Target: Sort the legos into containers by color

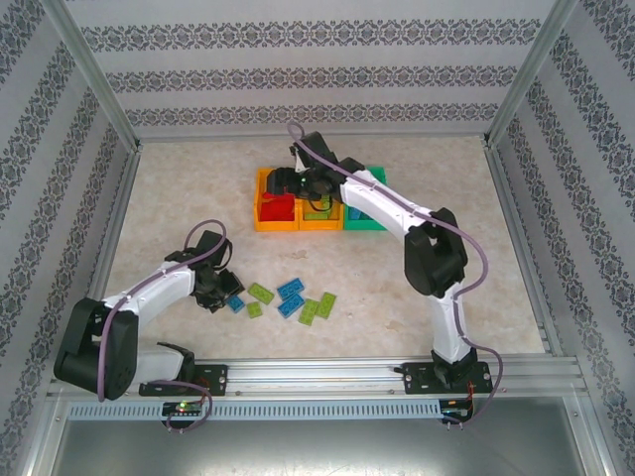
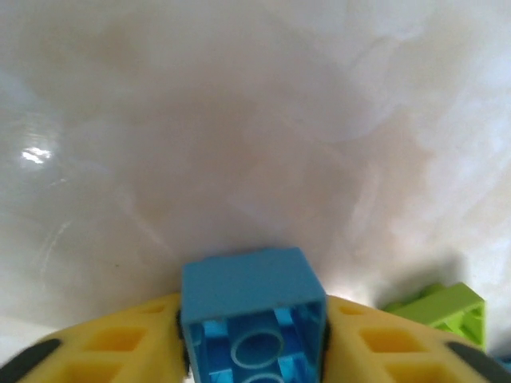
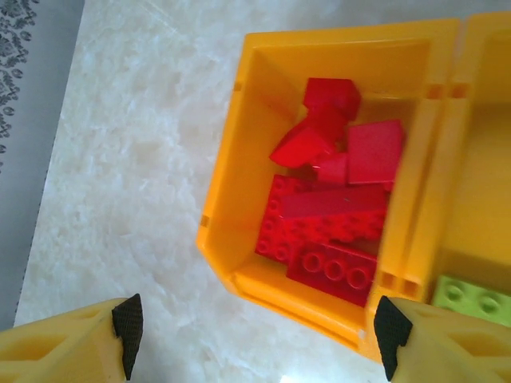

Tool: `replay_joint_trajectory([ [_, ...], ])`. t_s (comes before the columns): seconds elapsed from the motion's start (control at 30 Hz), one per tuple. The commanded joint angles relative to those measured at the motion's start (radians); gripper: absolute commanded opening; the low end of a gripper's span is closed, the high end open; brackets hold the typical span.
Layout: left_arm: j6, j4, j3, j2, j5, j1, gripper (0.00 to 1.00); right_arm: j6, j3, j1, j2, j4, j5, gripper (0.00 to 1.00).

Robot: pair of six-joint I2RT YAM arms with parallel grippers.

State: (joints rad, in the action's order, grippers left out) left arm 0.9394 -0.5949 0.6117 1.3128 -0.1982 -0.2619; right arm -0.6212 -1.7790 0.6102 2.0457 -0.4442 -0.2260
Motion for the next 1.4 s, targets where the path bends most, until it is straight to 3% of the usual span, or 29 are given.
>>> replay_joint_trajectory([
  [0.0, -0.026, 0.031, 0.019, 0.027, 0.022, -0.011, 0.36, 0.029, 0.106, -0.027, -0.083, 0.017, 0.047, 0.79],
  [0.33, -0.088, -0.063, 0.155, -0.035, 0.088, -0.012, 0.27, 0.066, 0.504, -0.141, -0.389, 0.06, 0.154, 0.83],
  [0.5, -0.111, -0.011, 0.285, -0.017, 0.072, -0.051, 0.27, 0.087, 0.722, -0.212, -0.551, 0.075, 0.198, 0.85],
  [0.6, -0.147, 0.057, 0.41, 0.078, 0.048, -0.131, 0.27, 0.088, 0.841, -0.25, -0.634, 0.071, 0.21, 0.86],
  [0.83, -0.307, 0.081, 0.888, 0.452, -0.05, -0.295, 0.27, 0.078, 1.064, -0.262, -0.807, 0.041, 0.223, 0.86],
  [1.17, -0.384, 0.045, 1.418, 0.854, -0.19, -0.33, 0.28, -0.004, 1.271, -0.247, -1.025, 0.019, 0.207, 0.86],
  [1.37, -0.371, 0.004, 1.617, 1.021, -0.207, -0.332, 0.3, -0.038, 1.328, -0.209, -1.104, 0.038, 0.191, 0.86],
])
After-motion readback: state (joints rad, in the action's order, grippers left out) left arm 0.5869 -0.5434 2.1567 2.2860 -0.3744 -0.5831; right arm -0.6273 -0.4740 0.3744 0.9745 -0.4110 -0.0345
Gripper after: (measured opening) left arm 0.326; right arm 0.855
